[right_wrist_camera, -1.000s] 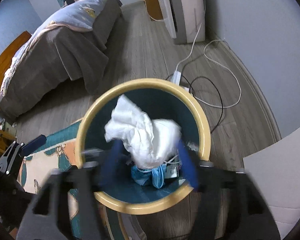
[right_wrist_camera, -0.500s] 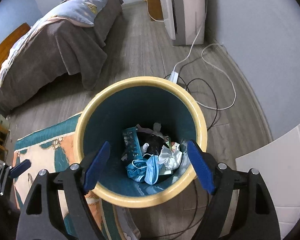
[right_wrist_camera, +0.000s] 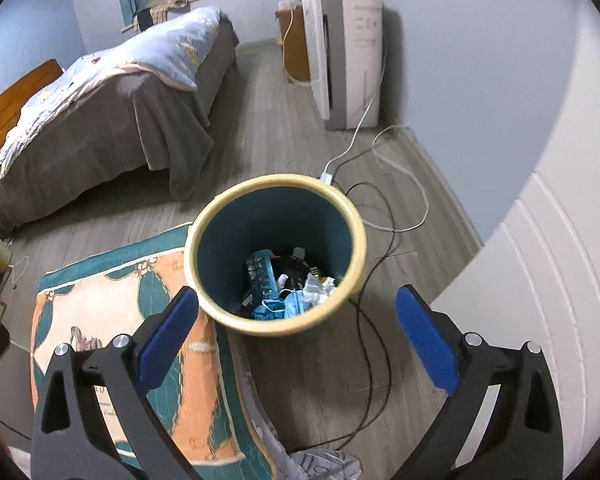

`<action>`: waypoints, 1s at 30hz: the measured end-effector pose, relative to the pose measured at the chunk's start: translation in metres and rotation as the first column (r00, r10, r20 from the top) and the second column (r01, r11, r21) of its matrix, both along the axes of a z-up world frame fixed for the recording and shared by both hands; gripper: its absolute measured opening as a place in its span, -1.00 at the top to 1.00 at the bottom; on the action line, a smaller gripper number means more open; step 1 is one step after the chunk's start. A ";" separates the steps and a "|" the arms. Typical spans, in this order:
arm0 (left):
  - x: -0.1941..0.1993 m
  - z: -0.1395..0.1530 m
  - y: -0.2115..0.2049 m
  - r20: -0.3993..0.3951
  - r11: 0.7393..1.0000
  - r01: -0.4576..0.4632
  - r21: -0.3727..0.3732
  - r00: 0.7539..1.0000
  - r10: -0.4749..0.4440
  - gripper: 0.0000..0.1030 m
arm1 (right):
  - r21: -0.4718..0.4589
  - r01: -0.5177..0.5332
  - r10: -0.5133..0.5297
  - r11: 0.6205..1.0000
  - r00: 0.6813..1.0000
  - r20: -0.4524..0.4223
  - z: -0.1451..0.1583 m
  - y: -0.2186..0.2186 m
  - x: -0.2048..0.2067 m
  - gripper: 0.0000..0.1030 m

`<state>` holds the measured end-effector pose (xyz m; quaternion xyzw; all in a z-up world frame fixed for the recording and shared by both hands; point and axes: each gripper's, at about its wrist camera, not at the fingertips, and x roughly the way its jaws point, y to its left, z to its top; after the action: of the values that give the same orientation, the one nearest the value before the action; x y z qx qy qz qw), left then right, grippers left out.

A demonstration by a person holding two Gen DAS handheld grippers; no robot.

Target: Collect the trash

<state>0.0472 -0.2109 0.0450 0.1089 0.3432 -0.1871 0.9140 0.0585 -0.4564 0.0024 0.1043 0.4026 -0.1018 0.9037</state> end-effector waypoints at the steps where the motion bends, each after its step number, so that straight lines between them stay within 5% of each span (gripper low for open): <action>1: -0.005 0.000 0.000 0.017 1.000 0.003 -0.002 1.000 -0.003 -0.90 | -0.012 0.008 -0.008 1.000 1.000 0.014 0.003 0.001 -0.009 -0.89; 7: -0.002 -0.016 -0.006 0.040 1.000 -0.012 -0.021 0.999 0.013 -0.90 | -0.073 0.048 -0.041 0.996 0.995 0.089 0.011 0.015 -0.046 -0.89; 16: 0.017 -0.040 -0.026 0.070 1.000 -0.010 0.022 0.998 0.009 -0.90 | -0.124 0.139 -0.129 0.983 0.988 0.082 0.000 0.018 -0.037 -0.89; 30: 0.016 -0.032 -0.016 0.080 1.000 0.003 -0.015 0.997 -0.001 -0.90 | -0.191 0.166 -0.147 0.968 0.983 0.111 0.002 0.019 -0.049 -0.89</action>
<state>0.0628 -0.2267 0.0129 0.1096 0.3049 -0.1861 0.9276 0.0091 -0.4373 0.0048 0.0497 0.3370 -0.2074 0.9170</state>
